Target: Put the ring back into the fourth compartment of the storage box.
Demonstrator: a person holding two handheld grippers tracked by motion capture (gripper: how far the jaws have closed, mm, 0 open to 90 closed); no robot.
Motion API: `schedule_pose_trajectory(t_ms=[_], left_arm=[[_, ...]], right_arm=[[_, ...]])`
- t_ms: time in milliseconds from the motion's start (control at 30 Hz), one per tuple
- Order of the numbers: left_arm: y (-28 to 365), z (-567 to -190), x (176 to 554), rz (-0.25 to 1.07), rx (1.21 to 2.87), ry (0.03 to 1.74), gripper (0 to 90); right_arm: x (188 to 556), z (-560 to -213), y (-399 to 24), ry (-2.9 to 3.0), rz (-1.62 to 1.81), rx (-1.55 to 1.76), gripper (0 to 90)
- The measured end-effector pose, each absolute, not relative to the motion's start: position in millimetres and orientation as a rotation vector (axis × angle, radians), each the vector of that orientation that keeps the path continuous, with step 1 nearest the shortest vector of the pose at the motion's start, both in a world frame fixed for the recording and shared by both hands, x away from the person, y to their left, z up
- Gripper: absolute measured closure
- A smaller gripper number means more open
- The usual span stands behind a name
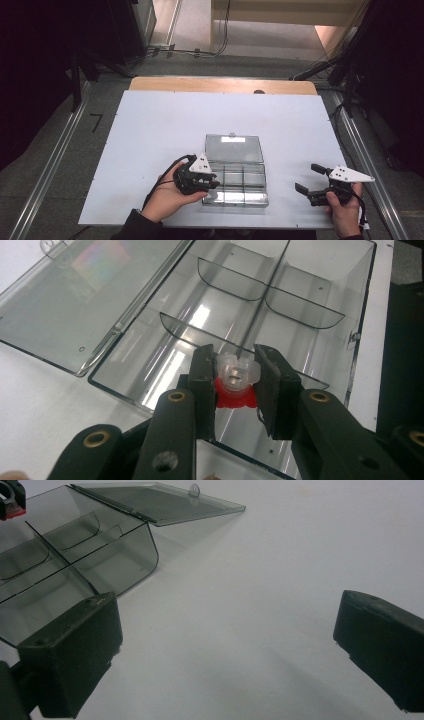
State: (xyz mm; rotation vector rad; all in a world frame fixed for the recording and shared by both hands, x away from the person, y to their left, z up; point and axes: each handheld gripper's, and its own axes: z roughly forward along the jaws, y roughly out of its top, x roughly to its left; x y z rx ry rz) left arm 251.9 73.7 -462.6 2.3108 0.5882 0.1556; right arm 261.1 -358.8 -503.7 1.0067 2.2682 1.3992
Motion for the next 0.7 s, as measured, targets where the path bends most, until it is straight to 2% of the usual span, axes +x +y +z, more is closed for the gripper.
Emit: schedule_pose_trajectory(t_ms=[700], left_arm=[[59.3, -470.2, 250.3, 0.113, 2.414, 0.520, 71.0]], right_arm=[[259.1, -503.5, -359.0, 2.269, 1.395, 1.006, 0.0]])
